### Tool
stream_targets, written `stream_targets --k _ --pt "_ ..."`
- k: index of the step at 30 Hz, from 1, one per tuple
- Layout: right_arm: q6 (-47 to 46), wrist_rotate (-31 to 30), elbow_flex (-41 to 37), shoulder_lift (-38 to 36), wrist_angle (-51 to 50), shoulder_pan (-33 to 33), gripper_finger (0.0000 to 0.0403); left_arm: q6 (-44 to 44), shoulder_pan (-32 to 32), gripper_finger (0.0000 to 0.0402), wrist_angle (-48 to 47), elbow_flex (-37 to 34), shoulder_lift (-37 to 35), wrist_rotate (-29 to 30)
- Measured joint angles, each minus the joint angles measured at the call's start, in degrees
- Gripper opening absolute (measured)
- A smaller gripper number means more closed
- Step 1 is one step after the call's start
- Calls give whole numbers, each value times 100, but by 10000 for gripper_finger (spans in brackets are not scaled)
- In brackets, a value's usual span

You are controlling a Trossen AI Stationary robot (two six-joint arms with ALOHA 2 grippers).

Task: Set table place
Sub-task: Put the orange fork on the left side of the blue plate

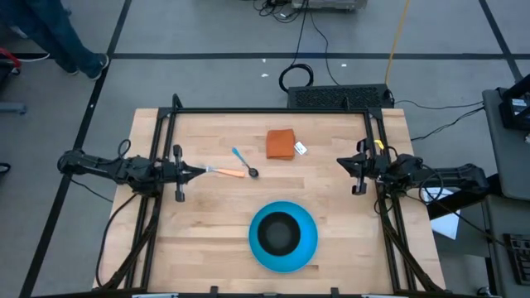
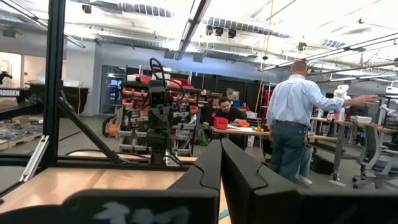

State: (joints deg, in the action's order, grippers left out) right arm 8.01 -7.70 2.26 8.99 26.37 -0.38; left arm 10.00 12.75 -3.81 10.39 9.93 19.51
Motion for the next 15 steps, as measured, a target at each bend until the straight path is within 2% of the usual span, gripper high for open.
stream_targets --k 9,15 --pt "6 0 2 215 -2 -1 0 136 2 3 17 1 0 -4" --pt "-131 0 2 342 2 -2 0 589 110 2 144 5 0 -332"
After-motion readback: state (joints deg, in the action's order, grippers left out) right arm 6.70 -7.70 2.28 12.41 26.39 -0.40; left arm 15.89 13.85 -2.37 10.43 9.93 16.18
